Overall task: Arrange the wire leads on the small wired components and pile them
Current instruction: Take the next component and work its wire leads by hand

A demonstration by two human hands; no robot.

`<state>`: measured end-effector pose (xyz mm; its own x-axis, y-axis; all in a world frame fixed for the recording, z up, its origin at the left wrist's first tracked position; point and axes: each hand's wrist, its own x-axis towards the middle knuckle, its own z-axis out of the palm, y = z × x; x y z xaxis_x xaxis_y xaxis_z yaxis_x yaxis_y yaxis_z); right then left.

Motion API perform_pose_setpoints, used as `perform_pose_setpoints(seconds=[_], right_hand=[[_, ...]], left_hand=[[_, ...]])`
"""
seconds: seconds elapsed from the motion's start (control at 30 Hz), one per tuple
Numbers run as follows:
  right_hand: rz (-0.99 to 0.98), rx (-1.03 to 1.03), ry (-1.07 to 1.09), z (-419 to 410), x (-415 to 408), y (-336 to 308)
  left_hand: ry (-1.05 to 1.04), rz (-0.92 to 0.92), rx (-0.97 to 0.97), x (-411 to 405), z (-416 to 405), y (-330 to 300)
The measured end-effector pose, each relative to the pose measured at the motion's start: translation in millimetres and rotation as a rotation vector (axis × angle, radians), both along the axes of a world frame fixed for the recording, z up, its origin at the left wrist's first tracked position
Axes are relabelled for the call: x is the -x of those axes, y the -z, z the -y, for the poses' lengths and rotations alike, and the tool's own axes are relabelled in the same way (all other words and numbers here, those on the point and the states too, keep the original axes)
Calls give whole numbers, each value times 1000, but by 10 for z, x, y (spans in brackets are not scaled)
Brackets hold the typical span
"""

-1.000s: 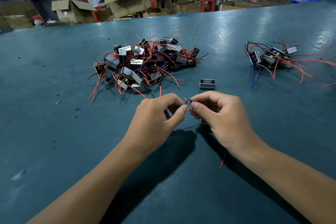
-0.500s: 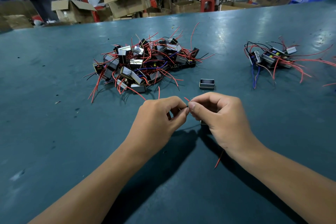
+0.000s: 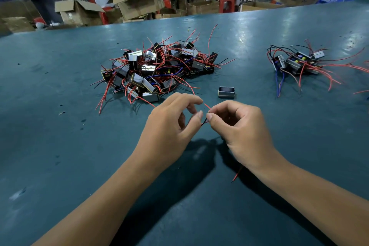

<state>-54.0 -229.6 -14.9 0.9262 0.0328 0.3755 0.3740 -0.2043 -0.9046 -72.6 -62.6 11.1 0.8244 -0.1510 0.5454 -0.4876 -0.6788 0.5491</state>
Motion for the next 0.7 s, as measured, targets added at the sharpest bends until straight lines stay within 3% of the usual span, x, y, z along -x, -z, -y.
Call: perform_pose_setpoints(seconds=[0.33,0.53,0.7], right_hand=[[23,23,-51,30,-16,-12],[-1,55,-325,120,-6,-72],[-25,40,-412,136,12,-84]], left_hand=[[129,29,1,-24,-89,-23],[268,111,-23,-96,-207,-76],[316,203,-95,-105,-258,-89]])
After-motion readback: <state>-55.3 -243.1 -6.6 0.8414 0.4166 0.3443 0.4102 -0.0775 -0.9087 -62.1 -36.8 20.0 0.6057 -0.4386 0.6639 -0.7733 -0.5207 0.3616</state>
